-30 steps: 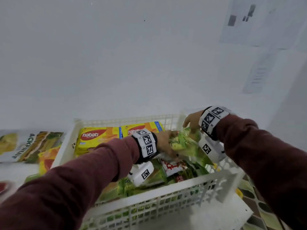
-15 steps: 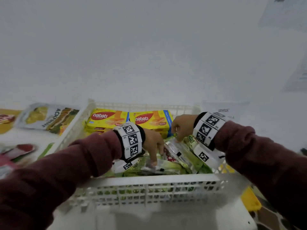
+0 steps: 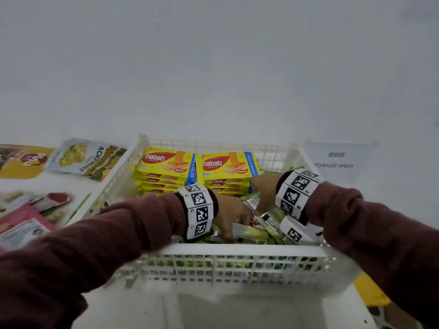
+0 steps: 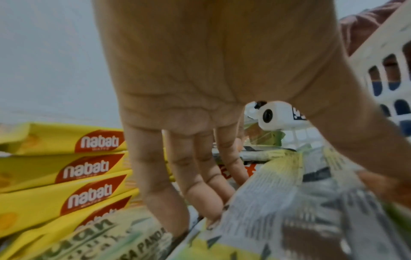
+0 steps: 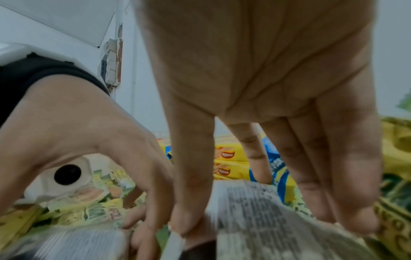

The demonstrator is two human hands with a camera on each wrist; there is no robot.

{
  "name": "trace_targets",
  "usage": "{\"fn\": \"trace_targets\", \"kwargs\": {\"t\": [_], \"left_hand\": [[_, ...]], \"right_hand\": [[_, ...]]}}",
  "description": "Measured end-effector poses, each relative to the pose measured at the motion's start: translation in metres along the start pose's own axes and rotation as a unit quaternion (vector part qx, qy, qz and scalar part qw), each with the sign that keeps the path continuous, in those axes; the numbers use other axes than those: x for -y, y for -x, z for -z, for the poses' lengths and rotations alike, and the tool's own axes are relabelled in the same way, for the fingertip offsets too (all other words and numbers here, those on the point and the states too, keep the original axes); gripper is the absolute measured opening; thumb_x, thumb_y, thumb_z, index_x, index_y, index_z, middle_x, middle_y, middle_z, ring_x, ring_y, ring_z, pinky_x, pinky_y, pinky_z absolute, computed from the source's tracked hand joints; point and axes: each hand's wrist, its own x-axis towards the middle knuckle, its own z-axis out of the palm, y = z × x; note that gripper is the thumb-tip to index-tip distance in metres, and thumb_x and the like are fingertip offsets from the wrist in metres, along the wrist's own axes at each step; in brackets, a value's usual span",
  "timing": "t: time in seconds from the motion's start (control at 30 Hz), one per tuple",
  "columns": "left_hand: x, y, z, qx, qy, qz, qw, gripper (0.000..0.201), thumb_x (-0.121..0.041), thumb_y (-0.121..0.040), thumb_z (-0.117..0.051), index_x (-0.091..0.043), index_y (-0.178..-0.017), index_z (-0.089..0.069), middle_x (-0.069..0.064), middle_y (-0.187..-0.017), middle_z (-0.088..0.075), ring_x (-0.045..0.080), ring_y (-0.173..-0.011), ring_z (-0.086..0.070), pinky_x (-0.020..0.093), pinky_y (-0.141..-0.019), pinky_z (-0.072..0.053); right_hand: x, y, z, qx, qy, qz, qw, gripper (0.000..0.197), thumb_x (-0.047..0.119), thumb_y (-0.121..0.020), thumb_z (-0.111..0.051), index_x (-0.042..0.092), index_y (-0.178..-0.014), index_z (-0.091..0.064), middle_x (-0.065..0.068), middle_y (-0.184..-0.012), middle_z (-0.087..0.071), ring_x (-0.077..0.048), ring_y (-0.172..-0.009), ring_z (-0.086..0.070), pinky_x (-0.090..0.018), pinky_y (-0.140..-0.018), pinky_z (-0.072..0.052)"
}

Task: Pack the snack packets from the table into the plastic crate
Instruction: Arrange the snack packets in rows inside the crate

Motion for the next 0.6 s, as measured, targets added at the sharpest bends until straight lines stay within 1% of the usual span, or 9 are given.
{"fn": "trace_targets", "kwargs": {"t": [0.1,0.2,0.3,0.33,0.4,0.47,0.5,0.53,0.6], "left_hand": [[0.0,0.005,0.003,-0.016,0.017,0.004,1.0,0.049,-0.019,-0.082,-0.068,-0.013,-0.127,-0.048,0.001,-0.102,-0.051,0.016,-0.088,-0.046,0.025,-0.063,-0.036],[-0.001,0.011,0.006,-0.022,-0.022,0.002,1.0,0.046,-0.021,-0.091,-0.055,-0.015,-0.136,-0.042,0.008,-0.127,-0.051,0.019,-0.1,-0.047,0.022,-0.079,-0.034],[-0.001,0.01,0.003,-0.021,-0.132,0.009,0.991,0.038,-0.017,-0.1,-0.038,-0.004,-0.135,-0.043,0.011,-0.143,-0.039,0.025,-0.123,-0.043,0.023,-0.089,-0.034],[0.0,0.01,0.002,-0.034,-0.122,0.023,0.992,0.037,-0.016,-0.1,-0.037,-0.001,-0.134,-0.044,0.013,-0.144,-0.038,0.025,-0.126,-0.042,0.022,-0.09,-0.035],[-0.001,0.012,0.006,-0.03,-0.106,0.037,0.993,0.035,-0.012,-0.1,-0.036,0.004,-0.128,-0.048,0.016,-0.141,-0.04,0.026,-0.126,-0.042,0.022,-0.09,-0.035],[-0.001,0.021,0.012,-0.023,-0.076,0.046,0.996,0.027,-0.018,-0.1,-0.037,-0.001,-0.109,-0.056,0.018,-0.117,-0.05,0.027,-0.11,-0.049,0.026,-0.081,-0.036],[0.001,0.028,0.016,-0.048,-0.024,0.062,0.997,0.026,-0.026,-0.099,-0.04,-0.005,-0.103,-0.055,0.014,-0.107,-0.052,0.026,-0.102,-0.051,0.025,-0.077,-0.039],[0.004,0.032,0.017,-0.068,0.002,0.074,0.995,0.034,-0.036,-0.096,-0.044,-0.007,-0.111,-0.052,0.011,-0.113,-0.053,0.026,-0.105,-0.052,0.027,-0.083,-0.041],[0.011,0.04,0.021,-0.102,0.065,0.113,0.986,0.065,-0.047,-0.09,-0.051,-0.012,-0.141,-0.033,0.007,-0.143,-0.04,0.025,-0.128,-0.043,0.032,-0.104,-0.034]], "right_hand": [[-0.002,0.0,-0.001,-0.015,-0.025,0.003,1.0,0.064,0.028,-0.078,-0.073,0.009,-0.13,-0.043,-0.009,-0.129,-0.051,-0.024,-0.115,-0.051,-0.03,-0.089,-0.045],[-0.007,0.001,0.004,0.001,-0.062,0.022,0.998,0.067,0.022,-0.076,-0.074,0.014,-0.133,-0.041,-0.005,-0.136,-0.046,-0.022,-0.118,-0.048,-0.024,-0.082,-0.039],[-0.008,0.004,0.013,0.003,-0.062,0.043,0.997,0.061,0.022,-0.078,-0.072,0.017,-0.132,-0.045,0.0,-0.137,-0.044,-0.012,-0.102,-0.054,-0.014,-0.071,-0.04],[-0.009,0.005,0.017,0.001,-0.067,0.051,0.996,0.055,0.021,-0.078,-0.072,0.018,-0.129,-0.049,0.0,-0.136,-0.045,-0.011,-0.099,-0.054,-0.015,-0.07,-0.04],[-0.012,0.007,0.024,-0.005,-0.077,0.066,0.995,0.039,0.019,-0.078,-0.072,0.022,-0.113,-0.055,0.004,-0.118,-0.052,-0.005,-0.086,-0.051,-0.018,-0.067,-0.04],[-0.016,0.008,0.032,-0.014,-0.086,0.068,0.994,0.024,0.019,-0.077,-0.073,0.027,-0.09,-0.055,0.013,-0.083,-0.049,0.0,-0.067,-0.042,-0.017,-0.056,-0.036],[-0.018,0.01,0.038,-0.018,-0.088,0.071,0.993,0.023,0.02,-0.077,-0.074,0.028,-0.078,-0.052,0.014,-0.072,-0.043,0.001,-0.061,-0.038,-0.016,-0.051,-0.033],[-0.02,0.012,0.042,-0.022,-0.086,0.072,0.993,0.029,0.02,-0.076,-0.074,0.029,-0.07,-0.048,0.014,-0.067,-0.04,0.001,-0.058,-0.035,-0.014,-0.049,-0.031],[-0.025,0.016,0.053,-0.044,-0.082,0.067,0.993,0.026,0.023,-0.076,-0.075,0.027,-0.073,-0.049,0.015,-0.066,-0.038,0.001,-0.056,-0.034,-0.013,-0.051,-0.028]]}}
